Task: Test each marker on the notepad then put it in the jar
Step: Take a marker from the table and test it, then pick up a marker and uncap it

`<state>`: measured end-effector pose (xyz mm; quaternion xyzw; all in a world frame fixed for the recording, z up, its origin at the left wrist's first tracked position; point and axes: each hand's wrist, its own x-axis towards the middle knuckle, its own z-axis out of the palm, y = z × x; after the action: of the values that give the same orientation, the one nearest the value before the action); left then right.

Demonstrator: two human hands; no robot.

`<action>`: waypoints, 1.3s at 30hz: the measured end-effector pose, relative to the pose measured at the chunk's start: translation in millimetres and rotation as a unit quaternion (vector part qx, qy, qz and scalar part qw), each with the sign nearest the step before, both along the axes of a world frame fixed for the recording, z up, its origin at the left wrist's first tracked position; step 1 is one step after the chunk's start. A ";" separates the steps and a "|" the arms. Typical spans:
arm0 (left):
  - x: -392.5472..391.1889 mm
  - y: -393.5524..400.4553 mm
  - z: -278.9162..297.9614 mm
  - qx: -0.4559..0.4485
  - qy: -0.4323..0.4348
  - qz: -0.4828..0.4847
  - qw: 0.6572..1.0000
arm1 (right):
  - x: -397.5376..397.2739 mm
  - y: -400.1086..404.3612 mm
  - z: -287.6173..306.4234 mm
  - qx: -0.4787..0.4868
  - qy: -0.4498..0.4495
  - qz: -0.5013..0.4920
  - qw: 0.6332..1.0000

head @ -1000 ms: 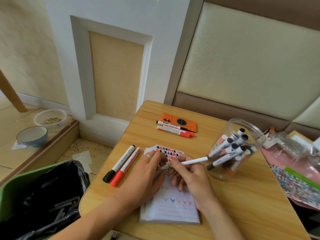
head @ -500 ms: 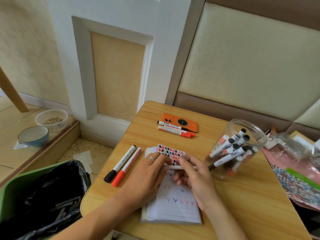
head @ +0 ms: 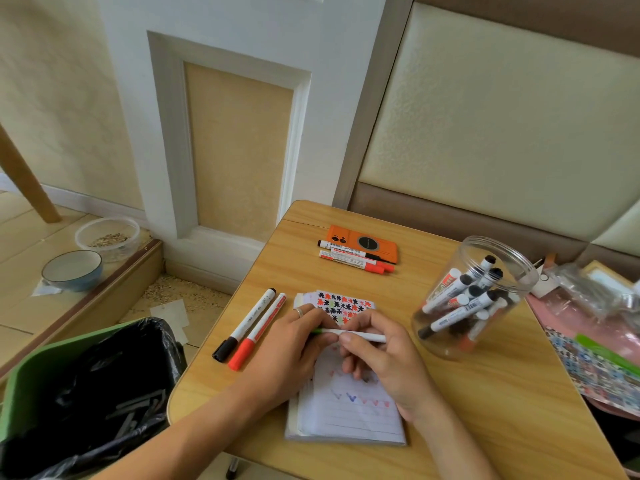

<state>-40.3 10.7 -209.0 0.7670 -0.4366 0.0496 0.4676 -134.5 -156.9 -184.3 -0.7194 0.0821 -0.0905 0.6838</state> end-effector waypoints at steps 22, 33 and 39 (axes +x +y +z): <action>-2.5 -2.9 -8.8 0.098 -0.070 0.012 0.993 | -22.6 -45.1 112.1 -0.273 -0.173 -0.246 0.914; -8.5 -3.7 -6.4 0.143 -0.064 0.031 0.987 | -23.5 -126.5 171.2 -0.510 -0.136 -0.368 0.766; -9.3 -4.0 -5.2 0.151 -0.059 0.029 0.986 | -9.0 -121.0 145.2 -0.551 0.099 -0.209 0.802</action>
<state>-49.6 6.7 -214.3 0.8369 -0.4432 0.0421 0.3183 -143.4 -277.8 -39.1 -0.9454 0.2343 -0.1894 0.1246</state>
